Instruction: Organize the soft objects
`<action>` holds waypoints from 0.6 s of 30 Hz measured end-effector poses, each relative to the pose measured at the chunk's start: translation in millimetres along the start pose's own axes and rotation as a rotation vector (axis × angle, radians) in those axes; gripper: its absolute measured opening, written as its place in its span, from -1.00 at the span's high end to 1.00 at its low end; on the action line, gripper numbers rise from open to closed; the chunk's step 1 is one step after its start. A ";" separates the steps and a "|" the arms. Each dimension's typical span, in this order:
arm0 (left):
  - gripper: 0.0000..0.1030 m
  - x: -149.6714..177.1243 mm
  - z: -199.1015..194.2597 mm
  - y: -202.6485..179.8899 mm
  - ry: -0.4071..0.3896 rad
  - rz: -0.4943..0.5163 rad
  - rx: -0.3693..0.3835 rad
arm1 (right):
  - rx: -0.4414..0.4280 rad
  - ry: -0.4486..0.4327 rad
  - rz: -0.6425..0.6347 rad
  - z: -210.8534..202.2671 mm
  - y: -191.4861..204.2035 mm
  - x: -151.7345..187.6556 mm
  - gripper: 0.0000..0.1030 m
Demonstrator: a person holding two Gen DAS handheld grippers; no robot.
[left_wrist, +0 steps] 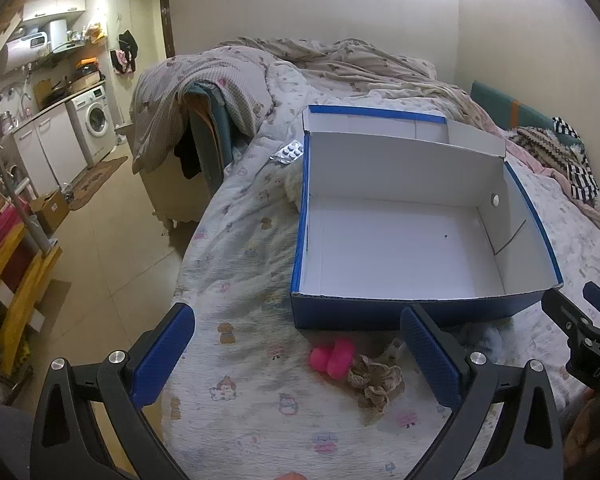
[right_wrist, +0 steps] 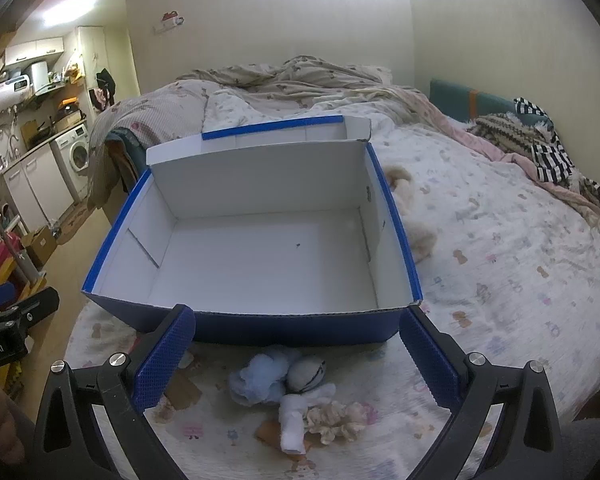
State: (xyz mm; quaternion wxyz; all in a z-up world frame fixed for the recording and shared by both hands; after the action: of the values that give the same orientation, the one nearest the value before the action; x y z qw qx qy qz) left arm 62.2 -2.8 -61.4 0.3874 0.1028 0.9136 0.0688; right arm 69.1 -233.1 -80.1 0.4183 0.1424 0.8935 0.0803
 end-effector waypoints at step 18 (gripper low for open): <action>-0.99 -0.2 -3.0 -2.6 -0.015 0.006 0.011 | 0.001 0.002 0.004 -0.1 -1.5 0.2 -1.00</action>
State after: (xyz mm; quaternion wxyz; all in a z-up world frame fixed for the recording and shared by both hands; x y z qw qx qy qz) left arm 59.8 -5.5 -59.7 0.3935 0.1082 0.9107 0.0641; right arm 68.6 -234.5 -80.6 0.4174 0.1445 0.8935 0.0810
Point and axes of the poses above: each gripper's, at about its wrist camera, not at the fingertips, and z roughly the way its jaws point, y to its left, x to its underside, the point moved 9 cm from there along z, roughly the way its jaws point, and after that the axes turned 14 degrees about z, right-handed, at the moved point
